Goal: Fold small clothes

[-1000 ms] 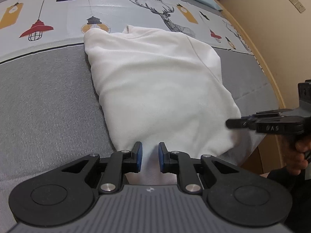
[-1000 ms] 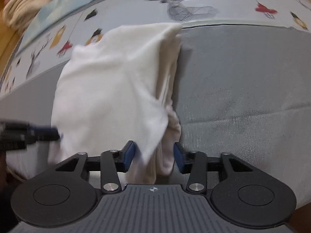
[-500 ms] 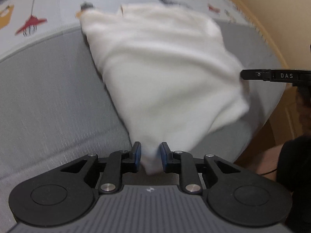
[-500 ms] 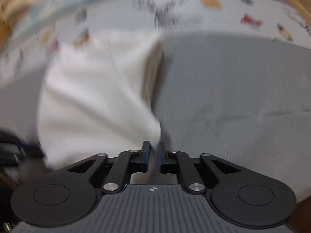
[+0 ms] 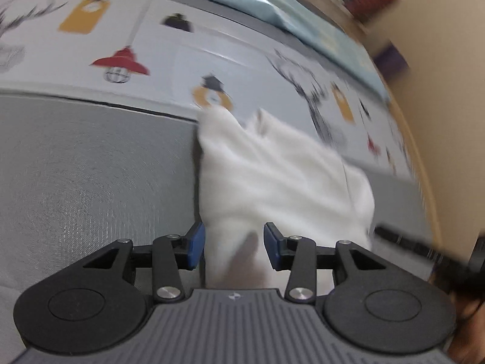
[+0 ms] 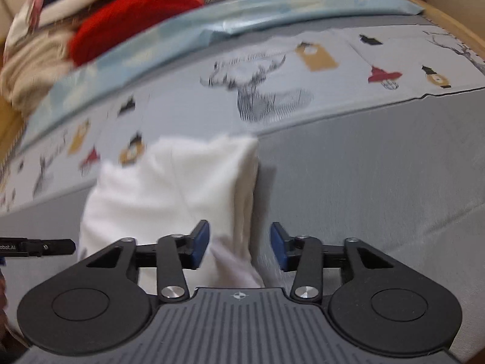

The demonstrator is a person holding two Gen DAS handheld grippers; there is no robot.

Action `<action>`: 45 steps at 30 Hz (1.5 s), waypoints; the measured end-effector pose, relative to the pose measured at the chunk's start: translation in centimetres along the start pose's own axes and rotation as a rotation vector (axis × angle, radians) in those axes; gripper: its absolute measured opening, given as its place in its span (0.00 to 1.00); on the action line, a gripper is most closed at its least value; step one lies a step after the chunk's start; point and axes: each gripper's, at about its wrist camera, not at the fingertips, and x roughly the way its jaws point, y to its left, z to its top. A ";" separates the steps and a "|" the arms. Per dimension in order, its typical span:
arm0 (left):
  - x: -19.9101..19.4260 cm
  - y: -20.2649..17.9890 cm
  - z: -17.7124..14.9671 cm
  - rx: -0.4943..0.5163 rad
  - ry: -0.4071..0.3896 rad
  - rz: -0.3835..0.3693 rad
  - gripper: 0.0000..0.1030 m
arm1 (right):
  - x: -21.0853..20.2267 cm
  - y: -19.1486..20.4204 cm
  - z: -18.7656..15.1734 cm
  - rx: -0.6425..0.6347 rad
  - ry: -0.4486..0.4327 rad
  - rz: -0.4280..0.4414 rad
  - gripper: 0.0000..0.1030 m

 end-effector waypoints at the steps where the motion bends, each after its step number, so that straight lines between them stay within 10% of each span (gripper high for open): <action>1: 0.3 0.4 0.4 -0.047 -0.008 -0.002 0.45 | 0.6 0.1 0.3 0.002 0.007 -0.009 0.48; 11: 3.3 1.8 2.9 -0.252 -0.030 0.019 0.49 | 4.6 0.9 2.5 0.081 -0.001 -0.071 0.47; 13: 4.1 1.8 3.1 -0.257 -0.024 0.011 0.49 | 4.7 0.1 2.8 0.126 -0.017 -0.074 0.29; 14: 4.6 1.7 3.1 -0.261 -0.018 0.010 0.49 | 4.9 -0.3 2.9 0.145 -0.017 -0.058 0.05; 19: 6.0 1.6 2.8 -0.251 -0.001 0.027 0.50 | 5.0 0.1 2.7 0.059 -0.038 -0.090 0.03; 23: 5.8 1.1 2.6 -0.156 -0.018 0.053 0.31 | 4.9 -0.3 2.6 0.075 -0.050 -0.176 0.00; 26: 4.8 1.2 2.7 -0.153 -0.051 0.043 0.30 | 5.1 -1.9 2.6 0.200 -0.001 -0.103 0.06; 32: 4.1 2.3 2.9 -0.214 -0.027 0.009 0.46 | 4.2 -1.5 2.5 0.205 -0.040 0.001 0.57; 40: 5.2 1.5 2.2 -0.173 0.034 0.026 0.56 | 3.4 -2.9 2.5 0.335 -0.099 -0.029 0.61; 45: 5.5 1.6 2.2 -0.178 0.045 0.036 0.59 | 5.3 -0.9 1.4 0.215 0.071 0.074 0.74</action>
